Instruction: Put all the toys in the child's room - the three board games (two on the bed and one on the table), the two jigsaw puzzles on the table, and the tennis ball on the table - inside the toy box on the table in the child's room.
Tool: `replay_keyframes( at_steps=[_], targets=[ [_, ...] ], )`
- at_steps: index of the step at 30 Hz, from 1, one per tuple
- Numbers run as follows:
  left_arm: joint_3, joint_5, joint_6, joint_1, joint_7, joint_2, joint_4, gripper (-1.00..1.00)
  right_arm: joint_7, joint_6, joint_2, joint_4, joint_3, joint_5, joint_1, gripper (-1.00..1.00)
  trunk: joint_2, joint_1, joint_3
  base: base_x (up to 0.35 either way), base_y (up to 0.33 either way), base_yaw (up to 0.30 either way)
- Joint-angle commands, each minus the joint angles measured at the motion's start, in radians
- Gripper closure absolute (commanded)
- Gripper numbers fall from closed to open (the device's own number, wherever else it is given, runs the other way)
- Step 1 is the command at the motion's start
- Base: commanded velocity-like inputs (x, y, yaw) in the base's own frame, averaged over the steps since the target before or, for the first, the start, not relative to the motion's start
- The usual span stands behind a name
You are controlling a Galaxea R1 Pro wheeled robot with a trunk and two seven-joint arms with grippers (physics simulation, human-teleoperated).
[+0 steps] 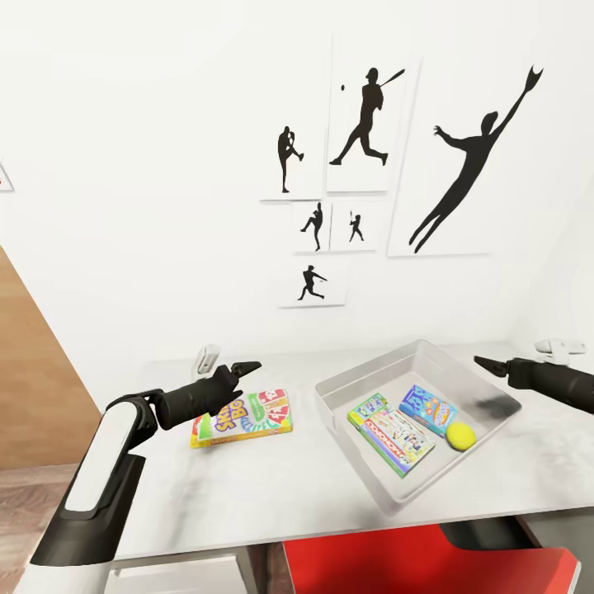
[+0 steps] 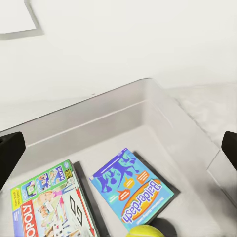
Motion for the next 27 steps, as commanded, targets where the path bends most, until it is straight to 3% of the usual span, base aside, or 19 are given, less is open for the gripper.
replay_keyframes(
  at_steps=[1, 7, 27],
  targets=[
    [-0.001, 0.008, 0.001, -0.001, 0.010, -0.005, -0.001, -1.00, 0.002, 0.007, 0.001, -0.002, 0.000, -0.007, -0.001, -1.00, -0.001, 0.000, -0.001, 0.000, 0.106, 0.000],
    [-0.001, 0.003, 0.006, -0.001, 0.008, -0.028, 0.000, -1.00, -0.001, 0.008, 0.005, -0.007, 0.005, -0.029, -0.003, -1.00, -0.001, 0.000, -0.001, 0.000, 0.212, 0.000],
    [0.002, 0.004, 0.008, -0.001, 0.009, -0.031, 0.003, -1.00, 0.000, 0.010, 0.007, -0.009, 0.010, -0.035, 0.000, -1.00, -0.001, 0.000, -0.001, -0.025, 0.299, 0.000]
  ],
)
